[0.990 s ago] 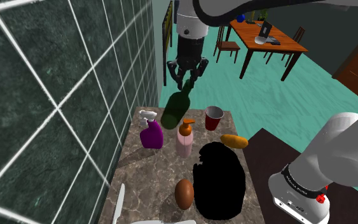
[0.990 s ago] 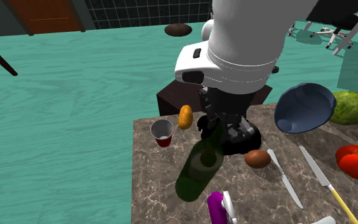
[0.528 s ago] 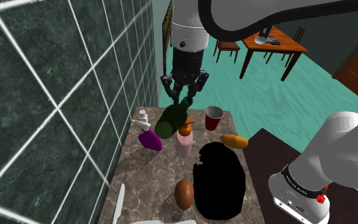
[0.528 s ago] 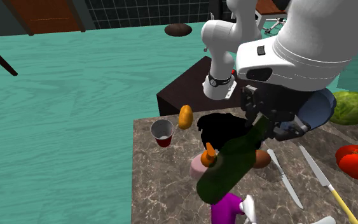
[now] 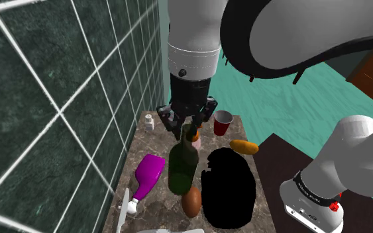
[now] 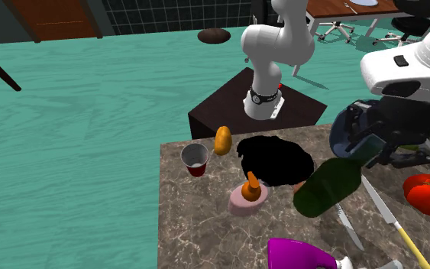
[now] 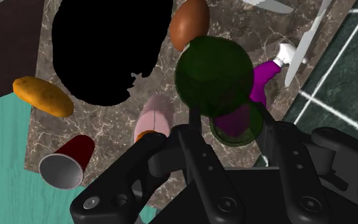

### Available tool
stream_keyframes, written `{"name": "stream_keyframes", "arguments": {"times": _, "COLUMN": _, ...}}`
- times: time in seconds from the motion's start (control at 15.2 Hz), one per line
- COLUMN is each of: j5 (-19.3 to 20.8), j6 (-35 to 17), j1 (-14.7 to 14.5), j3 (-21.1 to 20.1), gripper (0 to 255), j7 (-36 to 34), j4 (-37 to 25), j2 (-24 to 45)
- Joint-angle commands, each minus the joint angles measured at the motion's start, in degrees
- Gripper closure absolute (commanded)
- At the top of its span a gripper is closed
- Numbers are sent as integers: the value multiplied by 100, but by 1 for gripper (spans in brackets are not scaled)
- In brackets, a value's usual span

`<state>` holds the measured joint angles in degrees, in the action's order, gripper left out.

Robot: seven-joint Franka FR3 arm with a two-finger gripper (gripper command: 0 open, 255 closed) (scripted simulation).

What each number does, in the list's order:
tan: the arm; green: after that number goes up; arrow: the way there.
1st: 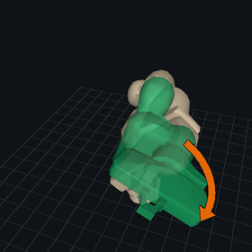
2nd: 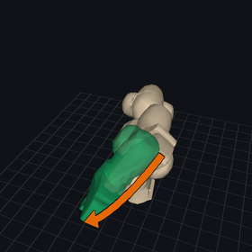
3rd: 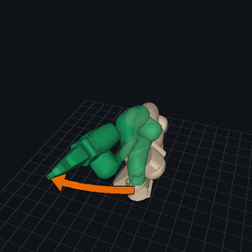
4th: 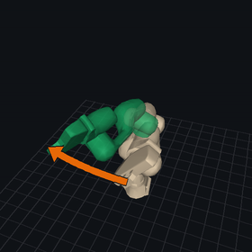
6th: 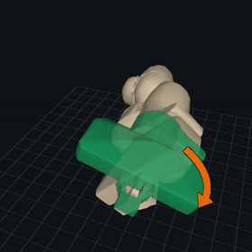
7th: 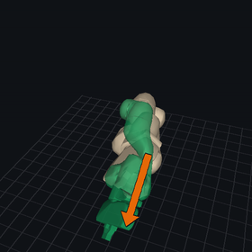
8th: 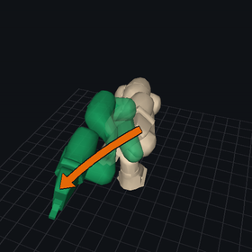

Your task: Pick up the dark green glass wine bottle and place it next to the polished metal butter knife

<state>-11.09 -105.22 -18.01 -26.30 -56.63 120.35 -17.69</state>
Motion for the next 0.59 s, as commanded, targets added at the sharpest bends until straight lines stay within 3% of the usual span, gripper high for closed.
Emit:
{"name": "stream_keyframes", "arguments": {"times": 0.0, "j5": -45, "j6": 30, "j1": -101, "j3": -184, "gripper": 255, "j7": -286, "j4": -66, "j2": 3}}
{"name": "stream_keyframes", "arguments": {"times": 0.53, "j5": -16, "j6": -32, "j1": -444, "j3": -1037, "gripper": 255, "j7": -1520, "j4": -513, "j2": 382}}
